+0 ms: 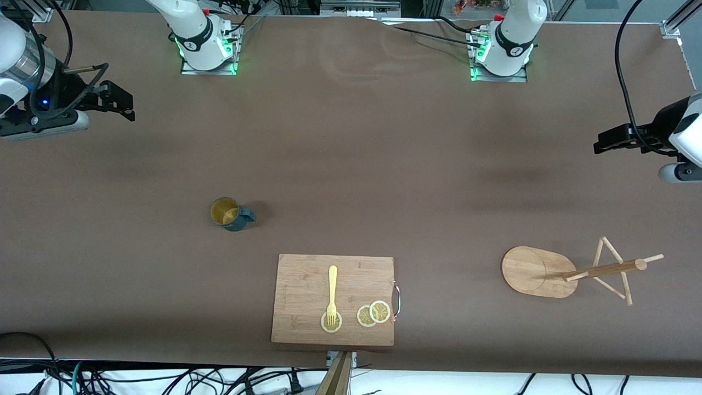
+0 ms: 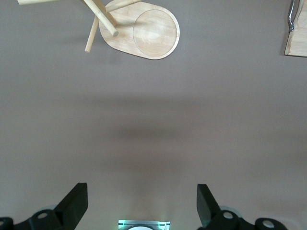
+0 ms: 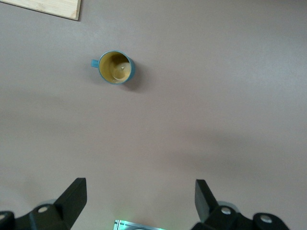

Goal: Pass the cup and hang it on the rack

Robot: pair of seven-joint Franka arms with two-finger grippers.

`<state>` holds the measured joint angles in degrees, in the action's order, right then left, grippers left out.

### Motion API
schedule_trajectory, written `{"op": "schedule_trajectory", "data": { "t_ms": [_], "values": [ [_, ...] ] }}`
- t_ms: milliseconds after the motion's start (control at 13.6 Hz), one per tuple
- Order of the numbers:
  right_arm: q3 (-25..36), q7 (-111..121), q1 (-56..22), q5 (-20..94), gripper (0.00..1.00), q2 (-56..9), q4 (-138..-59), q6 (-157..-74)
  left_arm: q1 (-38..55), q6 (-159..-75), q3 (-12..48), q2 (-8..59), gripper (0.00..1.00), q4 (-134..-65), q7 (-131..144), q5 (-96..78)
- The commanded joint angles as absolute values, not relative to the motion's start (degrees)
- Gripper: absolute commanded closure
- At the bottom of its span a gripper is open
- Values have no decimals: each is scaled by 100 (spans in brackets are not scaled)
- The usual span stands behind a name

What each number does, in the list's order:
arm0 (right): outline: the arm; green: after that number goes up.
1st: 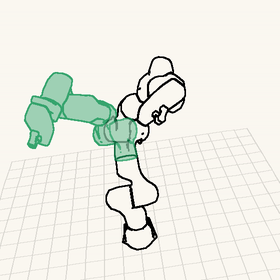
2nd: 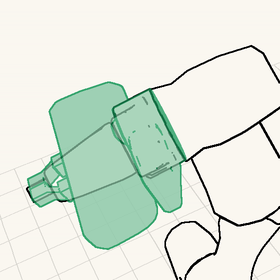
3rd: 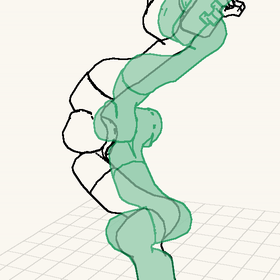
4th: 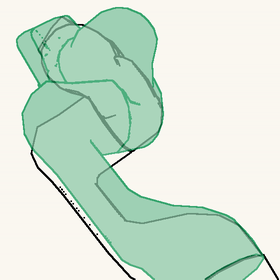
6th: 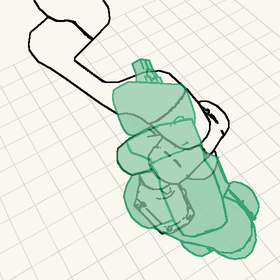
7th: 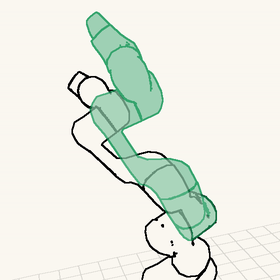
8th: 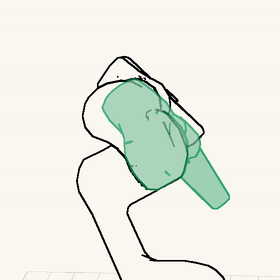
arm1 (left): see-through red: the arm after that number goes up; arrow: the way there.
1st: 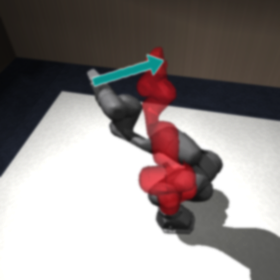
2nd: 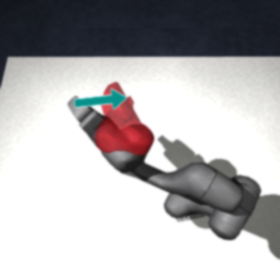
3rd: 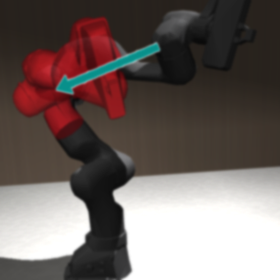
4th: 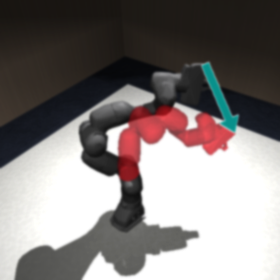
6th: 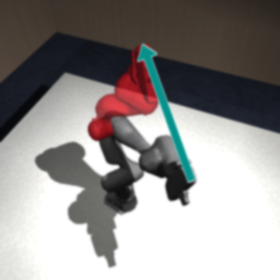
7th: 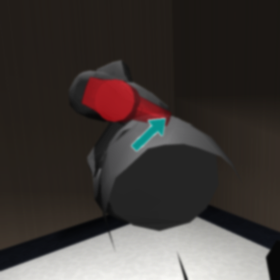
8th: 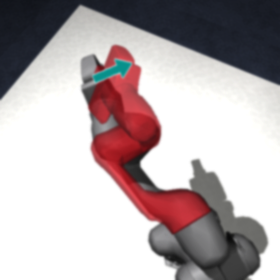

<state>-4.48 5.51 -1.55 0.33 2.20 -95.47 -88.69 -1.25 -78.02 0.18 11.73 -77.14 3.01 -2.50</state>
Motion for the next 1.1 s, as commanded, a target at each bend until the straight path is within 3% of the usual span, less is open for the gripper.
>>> {"op": "schedule_trajectory", "data": {
  "t_ms": [0,1029],
  "values": [
    [-448,580,-149,-26,0,237,-9475,-8772,-114,-7770,26,1257,0,-7532,343,-246],
    [-448,571,-149,-18,0,246,-9536,-8771,-97,-7770,88,1310,0,-7418,325,62]
  ]
}}
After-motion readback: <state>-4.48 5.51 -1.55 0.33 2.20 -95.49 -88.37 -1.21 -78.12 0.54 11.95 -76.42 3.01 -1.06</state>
